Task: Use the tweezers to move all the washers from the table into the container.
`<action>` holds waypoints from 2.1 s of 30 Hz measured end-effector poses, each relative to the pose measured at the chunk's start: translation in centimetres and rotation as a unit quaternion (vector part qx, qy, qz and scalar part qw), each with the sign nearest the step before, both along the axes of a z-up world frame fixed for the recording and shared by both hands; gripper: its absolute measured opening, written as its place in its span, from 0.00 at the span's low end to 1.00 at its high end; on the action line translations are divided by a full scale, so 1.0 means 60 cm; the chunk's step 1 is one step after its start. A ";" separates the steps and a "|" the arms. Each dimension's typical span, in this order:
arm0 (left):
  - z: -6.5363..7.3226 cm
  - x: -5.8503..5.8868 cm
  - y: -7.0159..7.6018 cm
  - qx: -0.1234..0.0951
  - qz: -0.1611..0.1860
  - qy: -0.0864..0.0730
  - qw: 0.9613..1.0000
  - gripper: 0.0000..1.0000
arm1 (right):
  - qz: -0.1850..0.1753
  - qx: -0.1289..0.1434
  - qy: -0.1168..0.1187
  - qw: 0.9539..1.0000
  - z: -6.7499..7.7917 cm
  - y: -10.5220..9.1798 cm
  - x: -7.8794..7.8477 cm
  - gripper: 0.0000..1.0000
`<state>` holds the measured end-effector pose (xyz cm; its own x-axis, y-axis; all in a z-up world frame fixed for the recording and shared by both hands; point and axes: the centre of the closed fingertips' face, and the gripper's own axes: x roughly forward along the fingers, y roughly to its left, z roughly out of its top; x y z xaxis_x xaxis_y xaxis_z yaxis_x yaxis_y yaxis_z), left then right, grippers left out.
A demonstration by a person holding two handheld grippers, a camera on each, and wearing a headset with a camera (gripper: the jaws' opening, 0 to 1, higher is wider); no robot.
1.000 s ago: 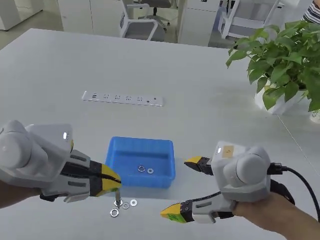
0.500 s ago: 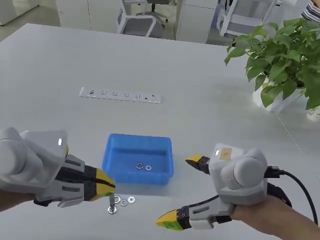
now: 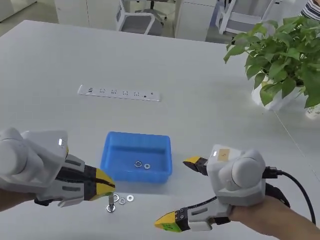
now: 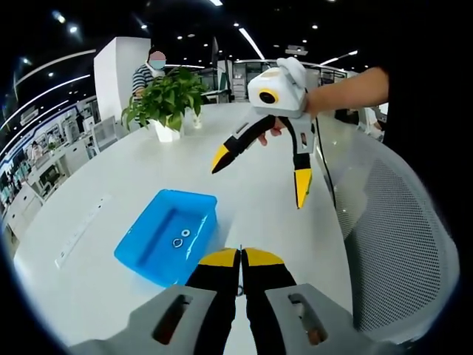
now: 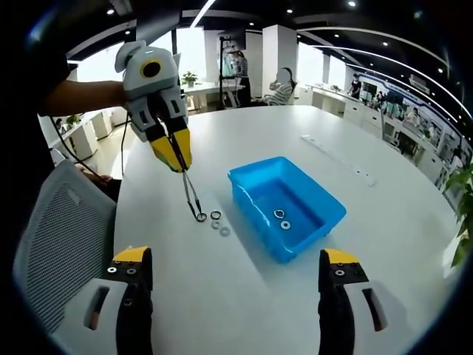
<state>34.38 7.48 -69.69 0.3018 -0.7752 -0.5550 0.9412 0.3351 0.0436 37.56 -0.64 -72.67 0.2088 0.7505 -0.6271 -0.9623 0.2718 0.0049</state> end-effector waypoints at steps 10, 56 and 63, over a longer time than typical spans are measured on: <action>0.000 -0.001 -0.001 0.000 -0.005 -0.001 1.000 0.05 | 0.010 0.005 -0.004 1.000 0.004 0.008 -0.003 0.91; -0.003 -0.002 0.000 0.003 -0.035 0.013 0.999 0.05 | 0.195 -0.017 -0.035 0.980 -0.041 0.130 -0.041 0.35; -0.003 -0.002 0.000 0.002 -0.035 0.015 0.999 0.05 | 0.215 -0.019 -0.030 0.976 -0.052 0.148 -0.047 0.30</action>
